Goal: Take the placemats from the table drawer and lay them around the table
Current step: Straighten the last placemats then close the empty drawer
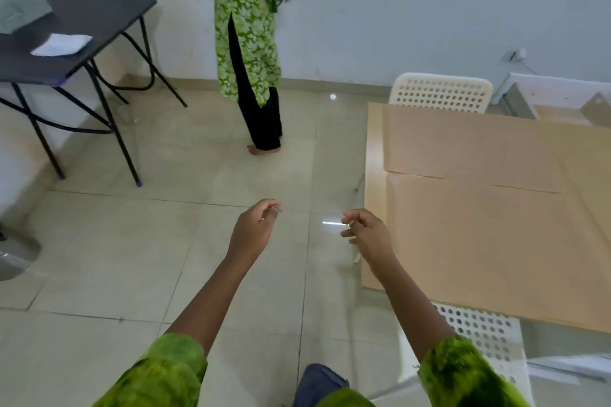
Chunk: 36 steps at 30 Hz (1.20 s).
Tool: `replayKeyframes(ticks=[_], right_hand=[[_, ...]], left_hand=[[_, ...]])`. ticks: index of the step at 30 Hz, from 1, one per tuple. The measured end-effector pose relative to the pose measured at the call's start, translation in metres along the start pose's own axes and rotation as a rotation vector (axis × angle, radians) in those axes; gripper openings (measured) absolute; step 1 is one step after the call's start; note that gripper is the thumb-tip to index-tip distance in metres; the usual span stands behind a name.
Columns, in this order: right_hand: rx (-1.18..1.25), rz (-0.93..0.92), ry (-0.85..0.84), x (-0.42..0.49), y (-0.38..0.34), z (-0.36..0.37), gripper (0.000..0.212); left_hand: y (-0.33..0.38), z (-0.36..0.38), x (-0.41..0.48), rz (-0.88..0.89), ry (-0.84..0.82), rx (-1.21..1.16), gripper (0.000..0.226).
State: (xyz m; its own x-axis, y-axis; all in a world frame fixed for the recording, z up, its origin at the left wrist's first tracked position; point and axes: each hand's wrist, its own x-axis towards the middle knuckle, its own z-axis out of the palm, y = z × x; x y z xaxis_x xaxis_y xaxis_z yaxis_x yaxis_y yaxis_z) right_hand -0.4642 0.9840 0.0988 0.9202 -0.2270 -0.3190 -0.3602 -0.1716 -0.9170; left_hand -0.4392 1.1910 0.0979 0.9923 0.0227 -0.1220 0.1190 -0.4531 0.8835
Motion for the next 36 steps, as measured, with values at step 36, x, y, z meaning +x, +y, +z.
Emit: replayKeyframes(ticks=[36], right_hand=[[0.387,0.098,0.416,0.451,-0.231,0.065,0.032]], left_hand=[[0.135,-0.018,0.574,0.059,-0.441,-0.314,0.016]])
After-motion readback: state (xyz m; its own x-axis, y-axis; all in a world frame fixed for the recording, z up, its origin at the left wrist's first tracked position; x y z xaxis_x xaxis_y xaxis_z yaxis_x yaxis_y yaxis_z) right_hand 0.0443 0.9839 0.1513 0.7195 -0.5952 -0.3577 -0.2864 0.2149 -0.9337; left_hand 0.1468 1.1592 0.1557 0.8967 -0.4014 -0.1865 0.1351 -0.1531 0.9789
